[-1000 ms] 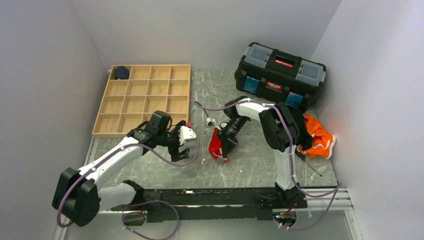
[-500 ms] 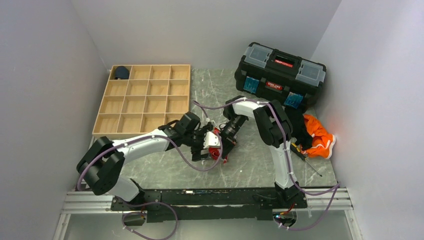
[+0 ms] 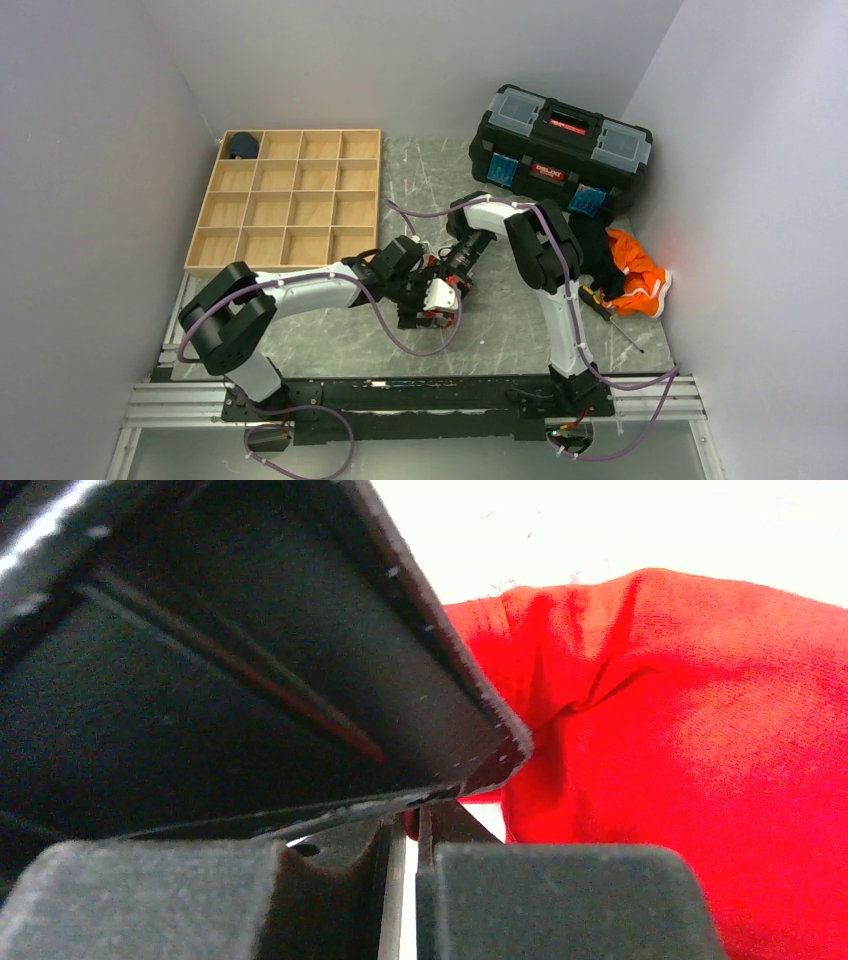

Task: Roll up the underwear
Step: Roll the underwear to the center of the board.

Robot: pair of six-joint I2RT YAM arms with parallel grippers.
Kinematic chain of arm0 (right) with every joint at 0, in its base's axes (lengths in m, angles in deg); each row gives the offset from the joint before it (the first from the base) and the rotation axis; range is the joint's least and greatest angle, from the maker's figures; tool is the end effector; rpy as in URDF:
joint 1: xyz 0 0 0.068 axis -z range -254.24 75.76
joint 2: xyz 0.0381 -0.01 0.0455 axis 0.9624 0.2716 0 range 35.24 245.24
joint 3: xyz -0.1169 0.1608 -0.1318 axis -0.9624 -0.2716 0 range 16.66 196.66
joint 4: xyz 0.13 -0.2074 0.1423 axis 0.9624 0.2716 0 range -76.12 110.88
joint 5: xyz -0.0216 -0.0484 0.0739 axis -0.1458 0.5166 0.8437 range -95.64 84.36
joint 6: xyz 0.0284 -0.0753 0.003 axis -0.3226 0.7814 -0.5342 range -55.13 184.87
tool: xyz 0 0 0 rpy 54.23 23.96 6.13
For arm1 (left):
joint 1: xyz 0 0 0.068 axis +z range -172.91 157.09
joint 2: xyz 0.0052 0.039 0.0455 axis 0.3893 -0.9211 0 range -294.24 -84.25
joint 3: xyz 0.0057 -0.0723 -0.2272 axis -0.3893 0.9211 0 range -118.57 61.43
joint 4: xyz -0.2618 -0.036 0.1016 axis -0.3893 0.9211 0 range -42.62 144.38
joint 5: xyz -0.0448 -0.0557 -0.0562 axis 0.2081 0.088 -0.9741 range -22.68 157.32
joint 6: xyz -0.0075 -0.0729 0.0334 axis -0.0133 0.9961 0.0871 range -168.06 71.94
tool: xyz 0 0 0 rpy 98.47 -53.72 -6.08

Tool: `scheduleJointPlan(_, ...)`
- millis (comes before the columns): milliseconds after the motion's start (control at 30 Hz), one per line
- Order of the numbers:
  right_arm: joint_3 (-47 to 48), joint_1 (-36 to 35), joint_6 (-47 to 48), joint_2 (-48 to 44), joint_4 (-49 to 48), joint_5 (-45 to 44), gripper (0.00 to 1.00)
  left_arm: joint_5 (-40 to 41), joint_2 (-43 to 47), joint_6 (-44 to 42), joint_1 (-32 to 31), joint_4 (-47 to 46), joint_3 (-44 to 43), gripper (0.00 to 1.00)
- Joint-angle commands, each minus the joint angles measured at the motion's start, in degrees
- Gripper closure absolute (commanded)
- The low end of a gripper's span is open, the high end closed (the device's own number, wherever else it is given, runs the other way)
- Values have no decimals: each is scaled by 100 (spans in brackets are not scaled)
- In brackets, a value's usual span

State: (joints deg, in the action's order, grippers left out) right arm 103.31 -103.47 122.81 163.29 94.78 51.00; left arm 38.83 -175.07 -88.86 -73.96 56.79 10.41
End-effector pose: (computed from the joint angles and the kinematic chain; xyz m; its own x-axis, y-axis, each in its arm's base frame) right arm 0.2696 0.2175 0.0663 -0.4939 -0.8105 -0.3147 -0.5610 0.0206 0.8275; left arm 0.1979 -0.2977 0.1140 0.2143 0.6484 -0.7306 0.9767 -0.1500 0.1534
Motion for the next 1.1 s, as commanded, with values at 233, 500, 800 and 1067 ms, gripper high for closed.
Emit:
scheduleJointPlan(233,81,23,192,-27,48,145,100,39,-315,178,-60,-181,-152,43)
scheduleJointPlan(500,75,32,60,-56,-73,104,100,-4,-449,351,-112,-9,-179,71)
scheduleJointPlan(800,-89,74,-279,-372,-357,-10,95,-73,-577,478,-108,393,-233,95)
scheduleJointPlan(1067,-318,554,-625,-883,-697,-152,70,-552,-930,618,9,866,-459,100)
